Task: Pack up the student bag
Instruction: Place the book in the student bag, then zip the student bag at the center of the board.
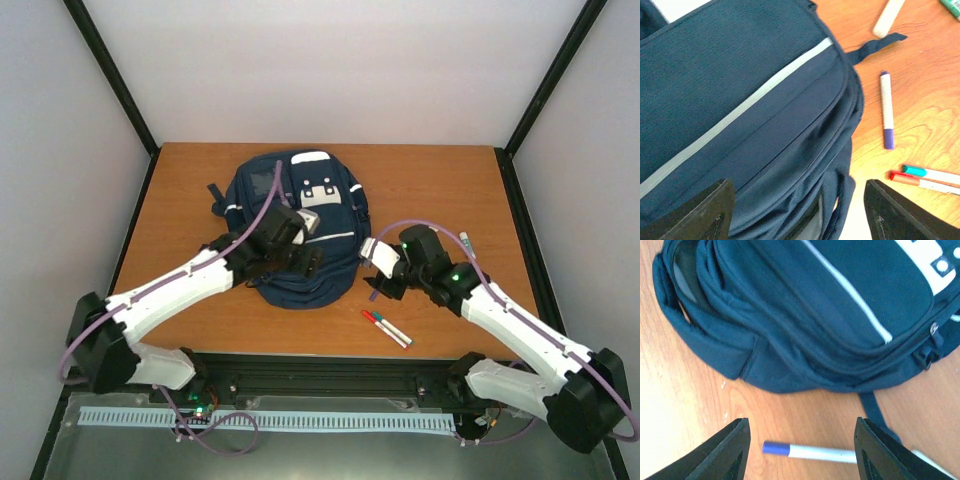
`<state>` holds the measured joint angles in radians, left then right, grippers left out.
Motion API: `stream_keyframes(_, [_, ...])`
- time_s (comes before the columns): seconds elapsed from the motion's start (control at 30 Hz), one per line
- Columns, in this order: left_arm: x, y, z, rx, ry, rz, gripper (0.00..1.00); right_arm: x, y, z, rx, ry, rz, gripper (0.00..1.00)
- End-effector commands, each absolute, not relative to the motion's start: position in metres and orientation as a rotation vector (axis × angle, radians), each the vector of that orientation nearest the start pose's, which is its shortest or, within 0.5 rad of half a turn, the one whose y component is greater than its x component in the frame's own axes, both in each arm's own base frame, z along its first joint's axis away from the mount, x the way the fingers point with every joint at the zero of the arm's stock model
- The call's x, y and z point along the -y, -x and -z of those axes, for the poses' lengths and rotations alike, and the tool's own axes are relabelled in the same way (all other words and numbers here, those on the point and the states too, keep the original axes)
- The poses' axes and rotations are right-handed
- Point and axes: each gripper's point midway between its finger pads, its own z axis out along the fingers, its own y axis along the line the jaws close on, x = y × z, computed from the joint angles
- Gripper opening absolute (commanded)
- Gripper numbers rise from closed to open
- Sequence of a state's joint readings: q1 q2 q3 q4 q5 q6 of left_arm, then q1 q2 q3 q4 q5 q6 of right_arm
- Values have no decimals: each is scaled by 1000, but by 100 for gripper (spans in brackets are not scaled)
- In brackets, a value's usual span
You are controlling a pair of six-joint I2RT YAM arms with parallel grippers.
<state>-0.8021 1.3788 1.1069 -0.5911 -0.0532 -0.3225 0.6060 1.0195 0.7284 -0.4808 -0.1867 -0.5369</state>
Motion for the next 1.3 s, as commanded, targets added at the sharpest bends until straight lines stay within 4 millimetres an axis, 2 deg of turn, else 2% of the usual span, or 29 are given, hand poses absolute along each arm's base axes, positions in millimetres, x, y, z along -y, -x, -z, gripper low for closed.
stream_keyframes(0.0, [227,-266,-173,-2431,-377,317,74,-220,-246,-182,-1870,1341,-331,58])
stream_keyframes(0.2, [172,-253,-161,-2437,-184,133,72,-248,-259,-190,-1871,1428,-436,58])
stream_keyframes(0.3, [155,-248,-150,-2473,-123,99,72,-262,-266,-190,-1875,1456,-467,57])
stream_keyframes(0.4, [142,-246,-134,-2542,-55,132,66,-274,-276,-184,-1885,1492,-440,57])
stream_keyframes(0.5, [136,-245,-123,-2587,-16,178,60,-289,-283,-172,-1889,1540,-405,56])
stream_keyframes(0.6, [137,-245,-113,-2636,-8,218,59,-301,-292,-151,-1913,1575,-380,56])
stream_keyframes(0.7, [135,-246,-103,-2673,3,195,59,-308,-297,-131,-1952,1589,-352,55])
stream_keyframes(0.83, [131,-250,-97,-2681,19,155,55,-311,-295,-112,-1986,1605,-335,54])
stream_keyframes(1.13, [129,-257,-81,-2726,22,71,48,-312,-287,-88,-2006,1640,-322,53])
stream_keyframes(1.27, [130,-256,-73,-2756,11,60,44,-311,-286,-86,-2007,1639,-309,53])
